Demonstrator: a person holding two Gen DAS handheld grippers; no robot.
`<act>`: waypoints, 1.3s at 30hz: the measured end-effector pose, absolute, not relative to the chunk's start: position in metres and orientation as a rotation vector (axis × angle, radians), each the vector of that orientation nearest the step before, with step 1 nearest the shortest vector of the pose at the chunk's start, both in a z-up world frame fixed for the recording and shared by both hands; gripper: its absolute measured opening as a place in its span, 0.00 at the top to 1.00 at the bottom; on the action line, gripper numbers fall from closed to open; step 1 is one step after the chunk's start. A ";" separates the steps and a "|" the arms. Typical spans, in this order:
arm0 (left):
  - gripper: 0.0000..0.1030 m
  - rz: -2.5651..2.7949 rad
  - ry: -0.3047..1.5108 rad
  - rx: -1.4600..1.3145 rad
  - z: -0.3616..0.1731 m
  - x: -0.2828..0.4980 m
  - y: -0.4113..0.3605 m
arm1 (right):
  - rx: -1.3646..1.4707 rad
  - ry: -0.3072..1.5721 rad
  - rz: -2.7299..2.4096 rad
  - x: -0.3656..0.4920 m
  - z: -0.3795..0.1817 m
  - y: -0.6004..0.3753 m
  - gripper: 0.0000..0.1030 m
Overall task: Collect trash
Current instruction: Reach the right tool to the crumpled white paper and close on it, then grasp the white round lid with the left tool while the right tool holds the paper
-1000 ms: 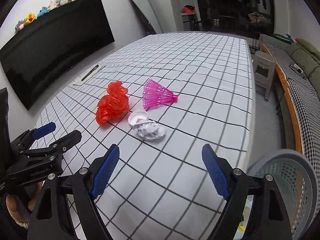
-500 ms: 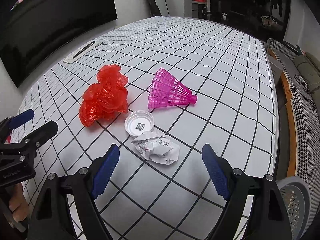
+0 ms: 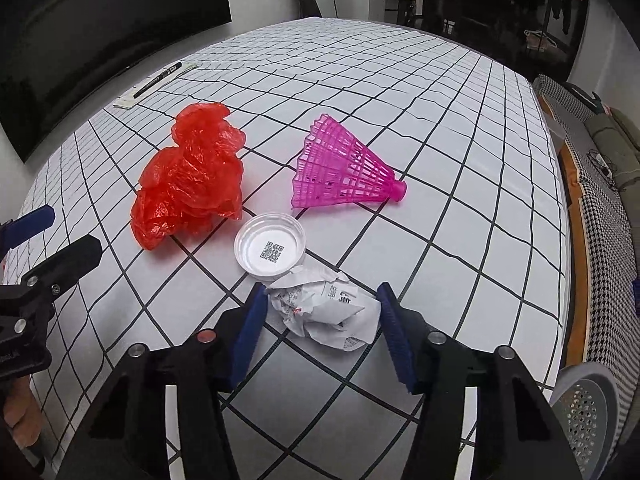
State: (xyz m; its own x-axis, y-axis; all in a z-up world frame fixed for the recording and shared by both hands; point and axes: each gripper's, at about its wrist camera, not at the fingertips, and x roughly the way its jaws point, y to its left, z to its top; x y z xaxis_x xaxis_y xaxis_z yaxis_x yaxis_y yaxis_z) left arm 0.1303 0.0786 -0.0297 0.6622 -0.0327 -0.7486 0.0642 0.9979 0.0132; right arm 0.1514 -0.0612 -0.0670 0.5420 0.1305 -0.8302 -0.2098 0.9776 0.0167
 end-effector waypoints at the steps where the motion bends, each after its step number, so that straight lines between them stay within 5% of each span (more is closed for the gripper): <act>1: 0.06 -0.056 0.845 0.042 -0.029 0.130 0.078 | -0.086 0.973 0.205 0.150 -0.066 -0.061 0.54; 39: 0.08 -0.130 0.970 0.163 -0.061 0.167 -0.049 | 0.200 0.869 0.040 0.053 -0.036 -0.170 0.58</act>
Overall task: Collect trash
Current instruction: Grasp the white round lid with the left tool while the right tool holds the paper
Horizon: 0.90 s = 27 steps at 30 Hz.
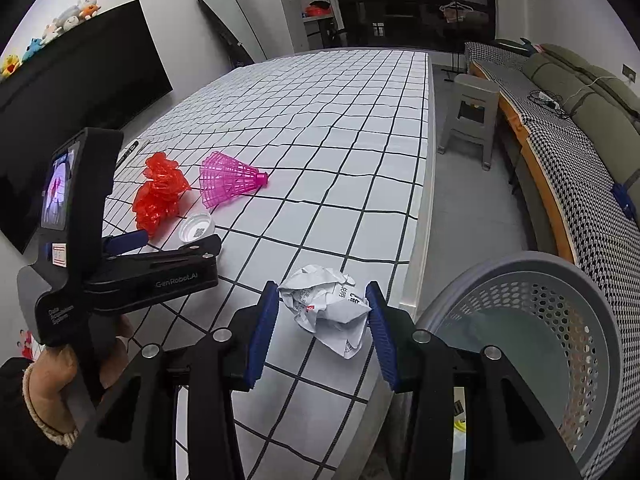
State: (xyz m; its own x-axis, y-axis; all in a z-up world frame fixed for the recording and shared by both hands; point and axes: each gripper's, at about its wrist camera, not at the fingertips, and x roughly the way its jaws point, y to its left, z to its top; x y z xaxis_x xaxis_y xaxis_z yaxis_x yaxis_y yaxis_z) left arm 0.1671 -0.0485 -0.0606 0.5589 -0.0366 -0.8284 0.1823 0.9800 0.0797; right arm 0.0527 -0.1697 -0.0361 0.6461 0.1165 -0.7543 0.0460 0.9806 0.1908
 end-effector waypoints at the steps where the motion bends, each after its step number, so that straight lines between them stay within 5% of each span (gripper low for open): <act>1: 0.09 -0.124 0.975 0.166 -0.062 0.170 -0.050 | 0.205 0.867 0.041 0.051 -0.036 -0.171 0.58; 7: 0.22 -0.128 0.963 0.141 -0.061 0.181 -0.050 | 0.226 0.864 0.042 0.048 -0.037 -0.178 0.58; 11: 0.51 -0.188 0.970 0.114 -0.058 0.180 -0.050 | 0.239 0.857 0.036 0.045 -0.035 -0.184 0.58; 14: 0.62 -0.212 0.964 0.107 -0.057 0.175 -0.051 | 0.245 0.857 0.034 0.043 -0.035 -0.186 0.58; 27: 0.62 -0.248 0.928 0.098 -0.039 0.127 -0.051 | 0.256 0.842 0.026 0.009 -0.028 -0.192 0.58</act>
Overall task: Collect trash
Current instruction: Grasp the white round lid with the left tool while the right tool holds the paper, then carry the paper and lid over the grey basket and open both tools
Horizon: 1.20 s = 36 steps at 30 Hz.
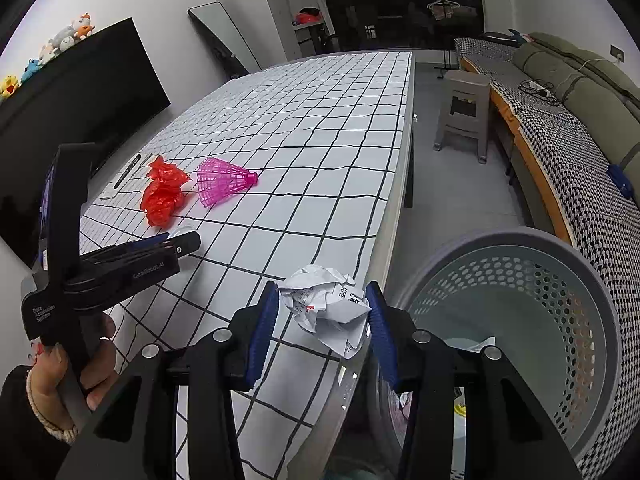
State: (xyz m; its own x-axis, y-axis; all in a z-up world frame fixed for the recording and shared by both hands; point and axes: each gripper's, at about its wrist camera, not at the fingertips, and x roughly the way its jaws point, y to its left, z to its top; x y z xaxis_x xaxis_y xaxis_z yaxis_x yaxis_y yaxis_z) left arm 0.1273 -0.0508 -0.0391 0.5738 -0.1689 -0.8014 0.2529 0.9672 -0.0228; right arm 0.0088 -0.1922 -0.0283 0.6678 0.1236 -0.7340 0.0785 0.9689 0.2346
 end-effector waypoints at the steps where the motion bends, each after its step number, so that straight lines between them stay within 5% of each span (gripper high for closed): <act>1: 0.62 -0.252 0.921 0.102 -0.036 0.121 -0.054 | 0.259 0.838 0.021 0.004 -0.027 -0.194 0.58; 18: 0.62 -0.471 0.798 0.190 0.002 0.020 -0.152 | 0.309 0.807 -0.176 -0.098 -0.026 -0.274 0.58; 36: 0.62 -0.609 0.852 0.331 -0.035 -0.008 -0.250 | 0.422 0.827 -0.291 -0.131 -0.059 -0.356 0.58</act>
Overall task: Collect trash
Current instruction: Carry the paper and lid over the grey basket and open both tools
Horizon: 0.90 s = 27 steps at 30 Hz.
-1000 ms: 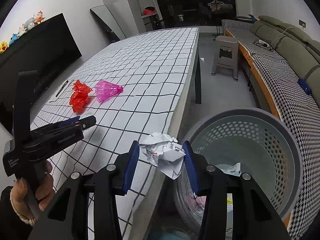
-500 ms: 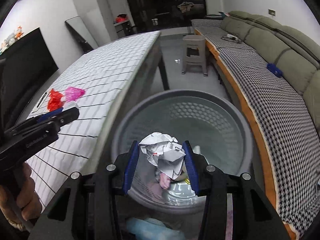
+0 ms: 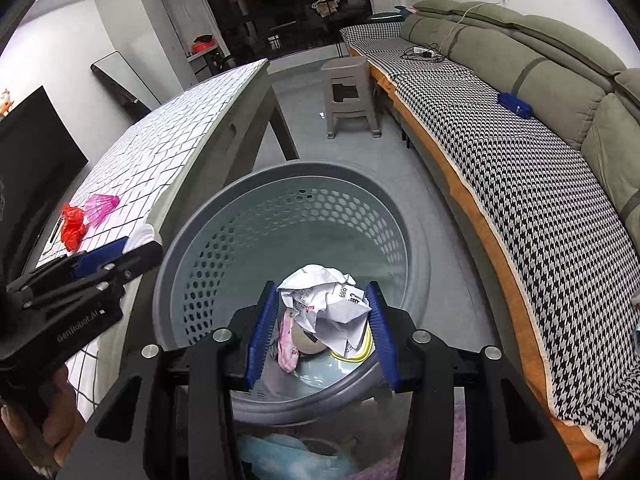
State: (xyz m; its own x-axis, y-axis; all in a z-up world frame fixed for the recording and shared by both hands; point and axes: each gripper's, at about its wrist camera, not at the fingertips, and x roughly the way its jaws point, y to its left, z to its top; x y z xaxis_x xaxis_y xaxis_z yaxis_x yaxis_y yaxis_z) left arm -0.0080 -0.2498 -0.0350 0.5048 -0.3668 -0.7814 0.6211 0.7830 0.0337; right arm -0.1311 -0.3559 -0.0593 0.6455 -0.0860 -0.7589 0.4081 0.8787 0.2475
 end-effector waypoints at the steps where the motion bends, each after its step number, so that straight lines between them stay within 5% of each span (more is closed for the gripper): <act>1: 0.62 -0.610 0.852 0.340 -0.037 -0.008 -0.253 | 0.423 0.825 -0.289 -0.131 -0.060 -0.357 0.58; 23: 0.61 -0.582 0.865 0.343 -0.042 -0.004 -0.262 | 0.415 0.832 -0.279 -0.120 -0.066 -0.365 0.57; 27: 0.45 -0.576 0.852 0.333 -0.038 -0.006 -0.258 | 0.407 0.814 -0.285 -0.122 -0.061 -0.364 0.49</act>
